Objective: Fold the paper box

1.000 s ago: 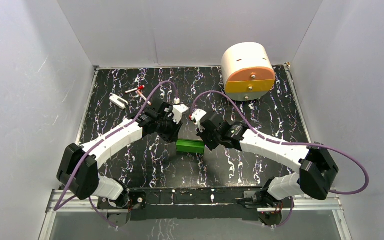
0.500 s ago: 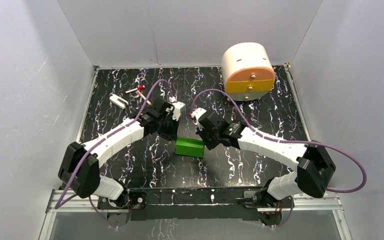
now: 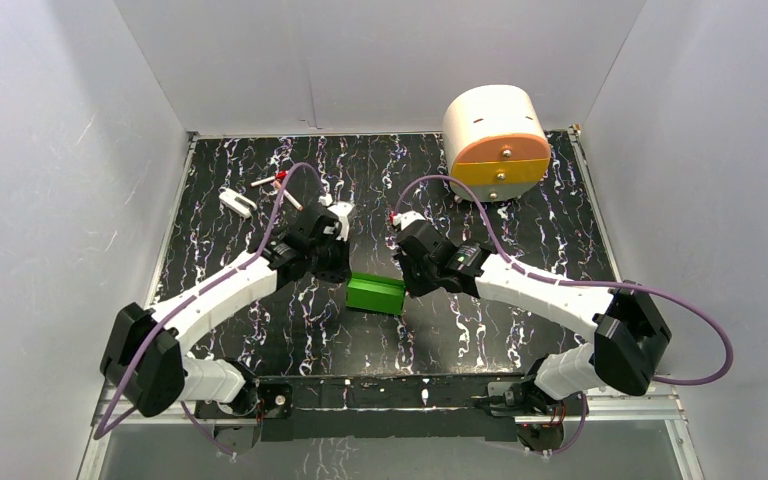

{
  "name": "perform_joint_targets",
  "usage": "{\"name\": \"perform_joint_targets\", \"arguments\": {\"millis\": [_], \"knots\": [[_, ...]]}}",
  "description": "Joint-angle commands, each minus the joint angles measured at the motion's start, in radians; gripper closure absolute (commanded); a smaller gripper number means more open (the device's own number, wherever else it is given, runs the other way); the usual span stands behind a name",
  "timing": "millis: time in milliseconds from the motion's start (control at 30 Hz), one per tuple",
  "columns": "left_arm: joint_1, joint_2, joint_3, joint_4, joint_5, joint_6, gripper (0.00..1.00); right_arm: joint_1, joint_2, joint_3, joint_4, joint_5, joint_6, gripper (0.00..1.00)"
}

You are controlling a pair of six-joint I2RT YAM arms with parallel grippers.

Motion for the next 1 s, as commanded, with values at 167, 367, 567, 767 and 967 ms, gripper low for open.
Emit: {"name": "perform_joint_targets", "arguments": {"millis": [167,367,567,767,967], "knots": [[-0.027,-0.137,-0.09,0.103,-0.042,-0.108,1.0,0.015,0.016,0.061,0.071,0.128,0.238,1.0],[-0.043,-0.162,-0.132,0.142,-0.085,-0.14,1.0,0.019,0.052,0.081,0.049,0.176,0.327,1.0],[-0.061,-0.183,-0.175,0.19,-0.143,-0.173,1.0,0.041,0.062,0.078,0.053,0.226,0.374,1.0],[-0.077,-0.195,-0.198,0.217,-0.17,-0.192,1.0,0.064,0.073,0.067,0.052,0.264,0.423,1.0],[-0.096,-0.203,-0.214,0.229,-0.2,-0.2,1.0,0.067,0.08,0.076,0.037,0.269,0.478,1.0]]}}
